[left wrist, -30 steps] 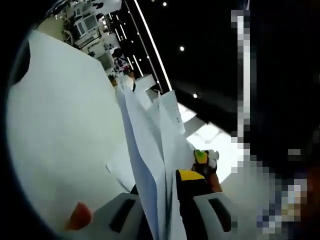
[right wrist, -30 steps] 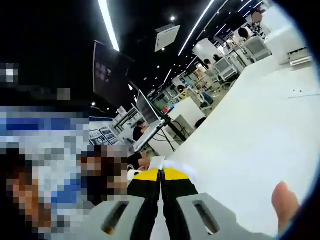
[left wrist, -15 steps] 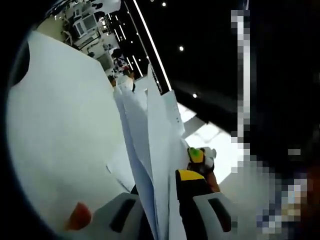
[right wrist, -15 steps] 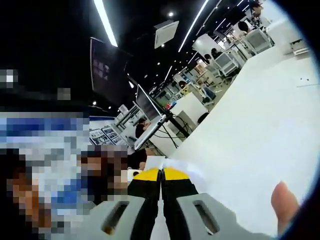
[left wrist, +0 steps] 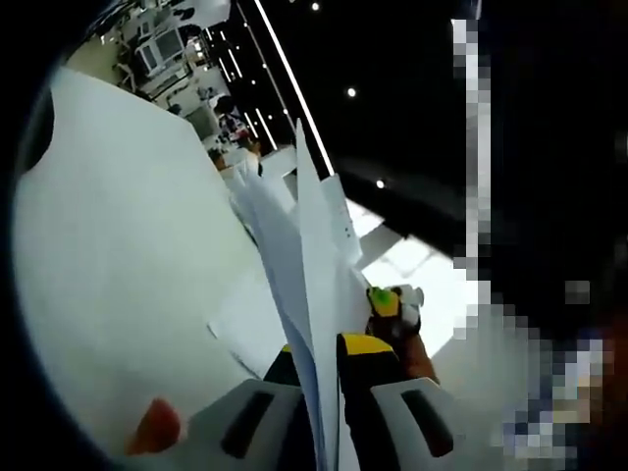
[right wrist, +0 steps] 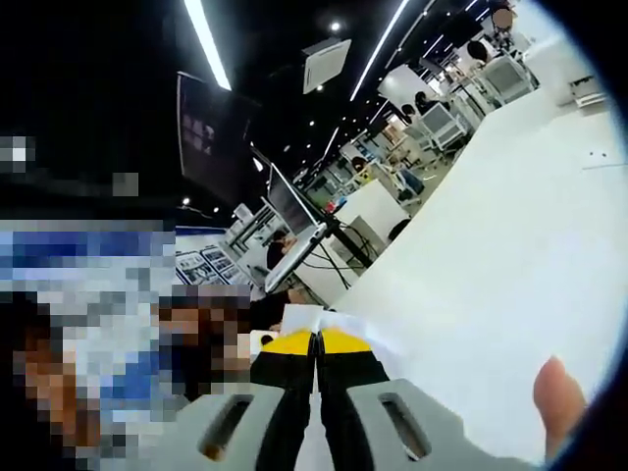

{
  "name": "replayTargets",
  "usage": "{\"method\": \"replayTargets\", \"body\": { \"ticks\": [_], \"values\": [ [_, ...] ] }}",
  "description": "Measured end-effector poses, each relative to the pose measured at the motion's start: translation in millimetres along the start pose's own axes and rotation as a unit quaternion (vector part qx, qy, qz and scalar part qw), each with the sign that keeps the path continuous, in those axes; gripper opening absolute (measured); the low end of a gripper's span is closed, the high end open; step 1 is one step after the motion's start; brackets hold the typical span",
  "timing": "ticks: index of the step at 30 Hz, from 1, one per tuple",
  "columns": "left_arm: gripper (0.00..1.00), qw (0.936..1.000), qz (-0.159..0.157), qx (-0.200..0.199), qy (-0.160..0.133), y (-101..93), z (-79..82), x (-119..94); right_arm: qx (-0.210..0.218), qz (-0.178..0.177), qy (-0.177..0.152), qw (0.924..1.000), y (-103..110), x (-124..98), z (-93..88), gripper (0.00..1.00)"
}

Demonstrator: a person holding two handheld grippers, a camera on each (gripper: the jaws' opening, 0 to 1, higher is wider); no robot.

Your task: Organize the stack of printing papers by aligning and flattening the scattered papers on the table

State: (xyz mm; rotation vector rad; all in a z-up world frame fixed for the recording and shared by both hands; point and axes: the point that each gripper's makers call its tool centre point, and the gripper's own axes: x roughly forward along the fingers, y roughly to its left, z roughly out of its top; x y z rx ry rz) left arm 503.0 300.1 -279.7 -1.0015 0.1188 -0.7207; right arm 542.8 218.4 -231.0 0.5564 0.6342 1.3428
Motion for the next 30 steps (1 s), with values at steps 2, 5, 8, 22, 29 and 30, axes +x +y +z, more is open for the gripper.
{"method": "replayTargets", "body": {
  "ticks": [2,5,8,22,29,30],
  "values": [
    [0.06,1.0,0.0,0.002,-0.001,-1.0,-1.2,-0.2,-0.018,-0.005,0.001,0.9998,-1.3,-0.4,-0.3,0.0],
    [0.06,1.0,-0.004,0.002,-0.003,-2.9,-1.4,-0.6,-0.08,-0.022,-0.015,0.9964,-4.5,-0.7,3.4,0.07],
    [0.06,1.0,-0.004,0.001,-0.004,-3.8,-1.7,-0.8,-0.103,-0.037,-0.009,0.9939,-5.5,-2.7,0.2,0.16],
    [0.06,0.9998,-0.016,0.0,-0.013,-8.5,2.6,-1.7,-0.249,-0.096,-0.038,0.9631,5.1,-41.4,6.4,0.31],
    [0.06,0.9995,-0.023,0.014,-0.018,-22.8,7.1,-7.2,-0.356,-0.187,-0.069,0.913,-3.0,-90.8,23.8,0.59],
    [0.06,0.9994,-0.022,0.018,-0.018,-24.1,8.0,-8.9,-0.368,-0.195,-0.072,0.9064,-3.1,-96.0,24.2,0.62]
  ]
}}
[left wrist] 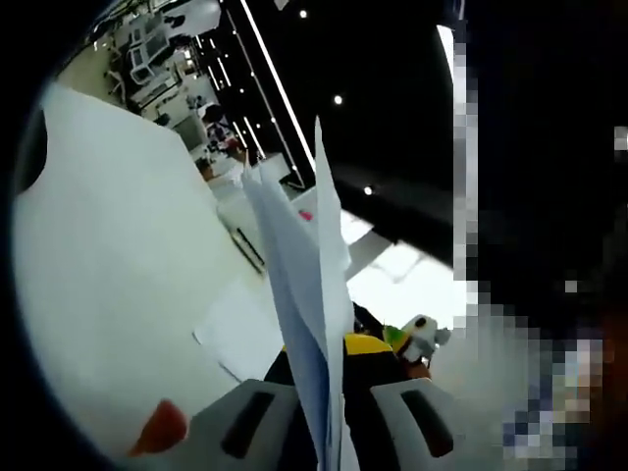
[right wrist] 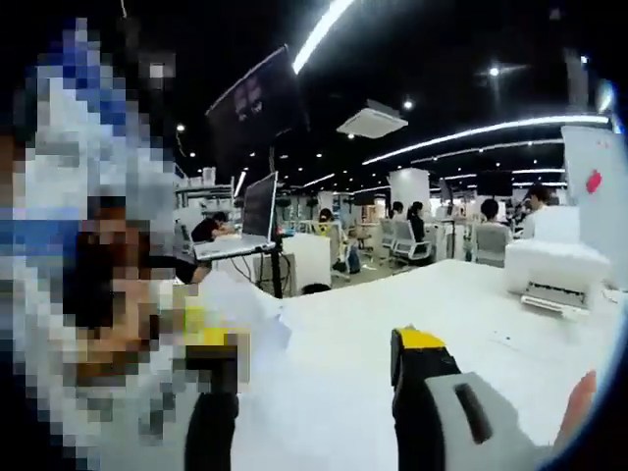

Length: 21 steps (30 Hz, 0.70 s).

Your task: Organize the stack of printing papers by aligning and flattening the scattered papers on the table

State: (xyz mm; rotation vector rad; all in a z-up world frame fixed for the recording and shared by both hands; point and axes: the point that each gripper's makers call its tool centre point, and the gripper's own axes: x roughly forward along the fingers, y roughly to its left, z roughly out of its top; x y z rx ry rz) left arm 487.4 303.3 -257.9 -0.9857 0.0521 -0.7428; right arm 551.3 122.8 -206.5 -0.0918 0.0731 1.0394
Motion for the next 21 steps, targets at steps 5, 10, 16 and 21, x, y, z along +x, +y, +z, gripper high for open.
{"method": "replayTargets", "body": {
  "ticks": [5,10,16,21],
  "values": [
    [0.06,0.9999,0.004,0.01,-0.007,-1.8,7.1,-9.7,-0.013,-0.024,0.007,0.9996,-6.1,-18.9,-10.0,0.65],
    [0.06,0.9997,0.01,0.017,-0.014,0.6,12.2,-23.8,-0.056,-0.074,0.025,0.9953,-16.1,-43.0,-35.7,0.69],
    [0.06,0.9995,0.009,0.018,-0.024,-2.2,14.5,-33.1,-0.054,-0.082,0.039,0.9944,-4.9,-54.8,-67.5,0.75],
    [0.06,0.9994,0.008,0.023,-0.025,-5.6,17.4,-40.8,-0.021,-0.076,0.058,0.9953,7.7,-47.7,-98.0,0.85]
  ]
}}
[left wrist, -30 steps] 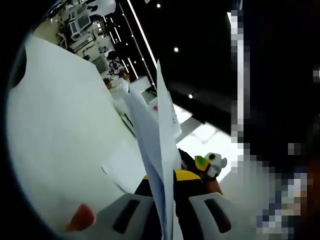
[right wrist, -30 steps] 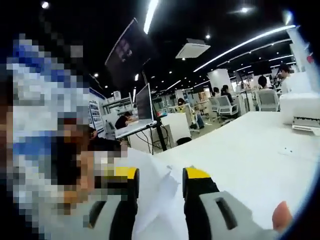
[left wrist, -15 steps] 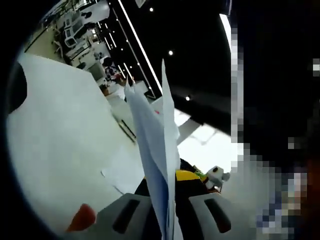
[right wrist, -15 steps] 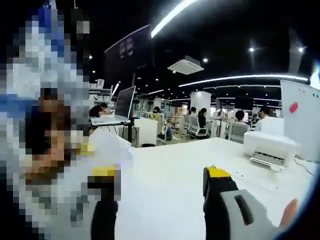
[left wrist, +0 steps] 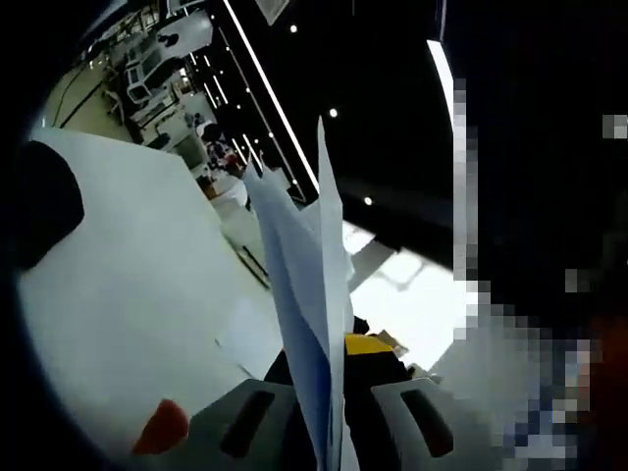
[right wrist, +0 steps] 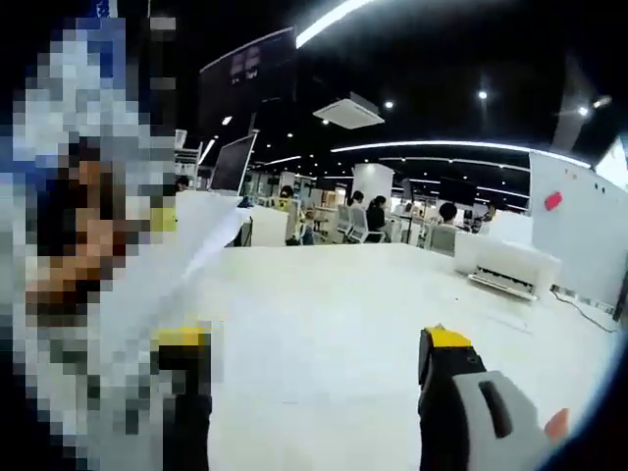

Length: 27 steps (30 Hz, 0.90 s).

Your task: Organize the stack of printing papers by aligning and flattening the scattered papers on the table

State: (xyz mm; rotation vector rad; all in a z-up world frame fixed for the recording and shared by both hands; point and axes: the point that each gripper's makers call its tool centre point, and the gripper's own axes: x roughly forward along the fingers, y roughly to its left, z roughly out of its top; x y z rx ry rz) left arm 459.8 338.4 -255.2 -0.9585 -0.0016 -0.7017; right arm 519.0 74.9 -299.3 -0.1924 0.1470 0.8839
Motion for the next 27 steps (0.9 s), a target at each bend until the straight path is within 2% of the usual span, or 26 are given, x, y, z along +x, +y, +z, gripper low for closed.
{"method": "replayTargets", "body": {
  "ticks": [4,8,11,14,27],
  "values": [
    [0.06,1.0,0.003,0.004,0.0,-0.9,4.3,-7.7,0.009,0.027,0.017,0.9994,20.0,9.4,-14.2,0.9],
    [0.06,1.0,0.005,0.007,-0.004,-0.5,10.9,-11.7,0.014,0.037,0.033,0.9987,26.5,18.7,-22.1,0.9],
    [0.06,0.9999,0.004,0.009,-0.004,-1.3,13.1,-13.5,0.016,0.048,0.059,0.997,33.3,26.0,-32.6,0.9],
    [0.06,0.9999,0.003,0.01,-0.004,-1.6,14.8,-14.7,0.0,0.059,0.084,0.9948,41.4,31.6,-42.0,0.9],
    [0.06,0.9999,0.005,0.013,-0.009,-2.1,19.5,-16.9,0.011,0.06,0.108,0.9923,43.7,50.1,-55.4,0.9]
  ]
}}
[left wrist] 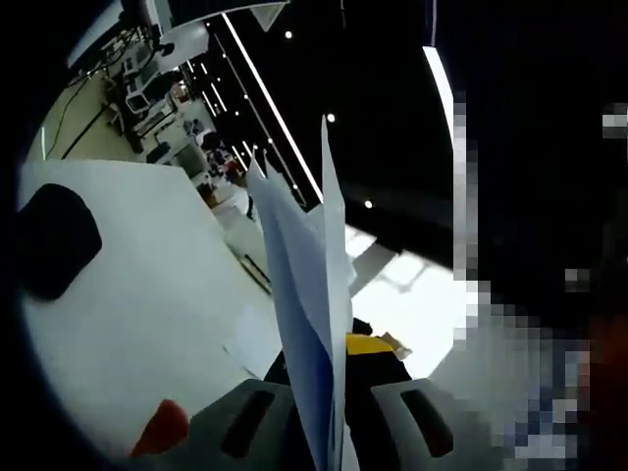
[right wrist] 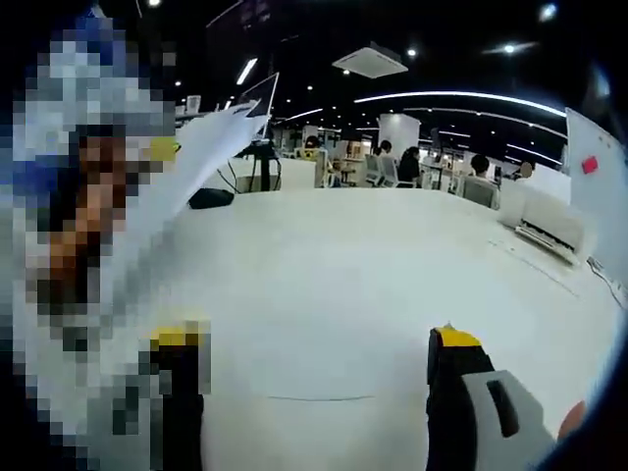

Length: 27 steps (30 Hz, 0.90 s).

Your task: Organize the stack of printing papers by aligning and flattening the scattered papers on the table

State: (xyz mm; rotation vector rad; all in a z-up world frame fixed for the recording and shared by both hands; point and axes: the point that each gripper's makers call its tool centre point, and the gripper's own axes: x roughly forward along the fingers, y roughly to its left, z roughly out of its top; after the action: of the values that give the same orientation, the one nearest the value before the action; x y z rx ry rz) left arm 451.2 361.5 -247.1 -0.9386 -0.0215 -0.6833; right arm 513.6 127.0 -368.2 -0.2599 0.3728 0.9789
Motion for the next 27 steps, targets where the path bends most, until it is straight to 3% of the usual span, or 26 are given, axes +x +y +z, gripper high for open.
{"method": "replayTargets", "body": {
  "ticks": [3,14,27],
  "values": [
    [0.06,1.0,0.0,-0.001,0.0,-0.1,-0.4,0.2,0.026,0.003,0.01,0.9996,0.1,-0.8,-4.5,0.9],
    [0.06,1.0,-0.001,-0.004,0.001,0.8,-1.0,0.6,0.027,-0.006,-0.018,0.9995,-5.2,-1.2,-4.4,0.9],
    [0.06,1.0,-0.001,-0.005,0.004,-0.9,-3.1,2.9,0.035,-0.024,-0.037,0.9984,-15.8,-6.0,-5.5,0.69]
  ]
}}
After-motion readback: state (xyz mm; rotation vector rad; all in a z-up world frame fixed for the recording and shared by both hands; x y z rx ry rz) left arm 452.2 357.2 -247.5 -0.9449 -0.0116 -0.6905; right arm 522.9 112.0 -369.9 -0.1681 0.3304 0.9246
